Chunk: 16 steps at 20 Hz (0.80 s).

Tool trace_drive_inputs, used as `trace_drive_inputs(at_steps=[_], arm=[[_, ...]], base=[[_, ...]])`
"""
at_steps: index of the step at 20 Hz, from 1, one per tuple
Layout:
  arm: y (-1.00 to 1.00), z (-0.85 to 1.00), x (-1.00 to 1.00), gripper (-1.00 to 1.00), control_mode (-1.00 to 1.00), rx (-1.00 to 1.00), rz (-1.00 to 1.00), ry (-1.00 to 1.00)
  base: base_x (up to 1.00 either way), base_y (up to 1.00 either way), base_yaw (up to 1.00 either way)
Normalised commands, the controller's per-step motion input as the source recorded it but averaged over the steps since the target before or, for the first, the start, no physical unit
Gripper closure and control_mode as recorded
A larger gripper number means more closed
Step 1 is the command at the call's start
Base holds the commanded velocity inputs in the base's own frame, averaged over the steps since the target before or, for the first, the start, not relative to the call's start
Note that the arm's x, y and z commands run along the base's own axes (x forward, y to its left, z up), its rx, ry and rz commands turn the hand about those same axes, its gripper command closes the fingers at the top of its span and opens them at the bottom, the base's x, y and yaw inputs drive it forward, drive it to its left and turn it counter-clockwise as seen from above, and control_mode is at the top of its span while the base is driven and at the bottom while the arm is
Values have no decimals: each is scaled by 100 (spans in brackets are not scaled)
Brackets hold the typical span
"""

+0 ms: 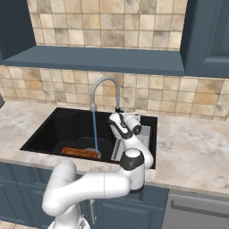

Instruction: Turn on the sink faucet with hot water and rinse the cutting board for ten seconds, then turn off the faucet. Push the cutting board to reach the water if necessary.

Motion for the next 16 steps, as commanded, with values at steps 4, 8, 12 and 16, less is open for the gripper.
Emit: trace_drive_inputs(at_steps=[4, 8, 12, 16], arm=[[39, 8, -13, -100, -100, -1, -6, 0], [39, 11, -18, -100, -100, -1, -6, -1], [40, 17, -22, -100, -100, -1, -4, -2], [41, 18, -24, -100, -100, 0, -2, -4]], base=[[0, 0, 0], [0, 0, 0], [0, 0, 0], [0, 0, 0]])
